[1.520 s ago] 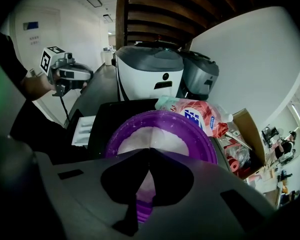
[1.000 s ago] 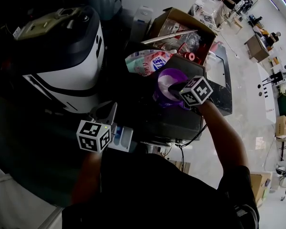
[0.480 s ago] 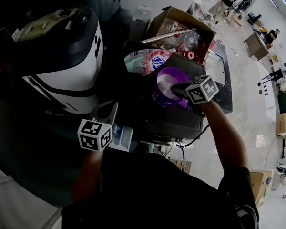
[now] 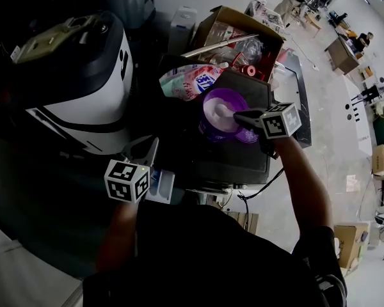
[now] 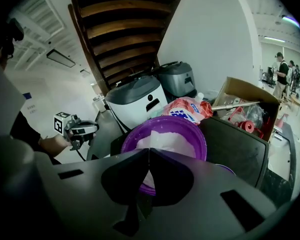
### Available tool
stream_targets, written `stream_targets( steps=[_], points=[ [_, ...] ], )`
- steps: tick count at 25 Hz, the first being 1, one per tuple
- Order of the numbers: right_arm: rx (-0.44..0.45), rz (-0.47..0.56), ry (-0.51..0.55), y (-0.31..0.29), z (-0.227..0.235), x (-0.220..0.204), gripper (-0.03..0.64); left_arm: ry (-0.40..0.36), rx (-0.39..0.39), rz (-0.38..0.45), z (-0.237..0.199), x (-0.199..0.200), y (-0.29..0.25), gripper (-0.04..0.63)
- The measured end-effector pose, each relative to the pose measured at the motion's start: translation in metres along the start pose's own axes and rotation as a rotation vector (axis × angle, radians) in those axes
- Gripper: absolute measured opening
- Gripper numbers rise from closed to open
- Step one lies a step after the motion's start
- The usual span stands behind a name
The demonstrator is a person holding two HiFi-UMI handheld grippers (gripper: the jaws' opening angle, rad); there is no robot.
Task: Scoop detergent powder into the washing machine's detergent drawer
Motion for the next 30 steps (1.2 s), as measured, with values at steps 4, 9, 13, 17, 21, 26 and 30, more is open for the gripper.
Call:
stream_targets(
  steps=[4,9,13,17,21,26,30],
  points=[
    [0.013,0.042,-0.046,0.010,0.010,-0.005,0.018,-0.001,0.002,-0.014,0.006,-0.001,-0.007,0.008],
    [0.092,0.127,-0.209,0.019,0.027,-0.013,0.018,0.000,0.010,-0.035,0.015,-0.003,-0.016,0.008],
    [0.144,0.186,-0.283,0.021,0.037,-0.021,0.018,-0.003,0.030,-0.050,0.023,-0.003,-0.023,0.008],
    [0.205,0.257,-0.324,0.024,0.042,-0.024,0.018,-0.003,0.063,-0.057,0.033,0.000,-0.029,0.008],
    [0.289,0.316,-0.380,0.023,0.047,-0.025,0.018,0.002,0.112,-0.060,0.042,0.003,-0.031,0.008],
    [0.372,0.374,-0.359,0.030,0.043,-0.015,0.018,0.013,0.196,-0.047,0.052,0.005,-0.027,0.008],
    [0.428,0.417,-0.404,0.033,0.045,-0.014,0.018,0.031,0.248,-0.044,0.056,0.003,-0.018,0.008]
  ],
)
Point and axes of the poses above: the fingertips, and each gripper's own axes: y backward along the fingers, z to its right, x out of its top, the point moved 6 cm from there along y, backward along the fingers, and after that the axes turned 12 degrees about -x, right-handed, at the moved point
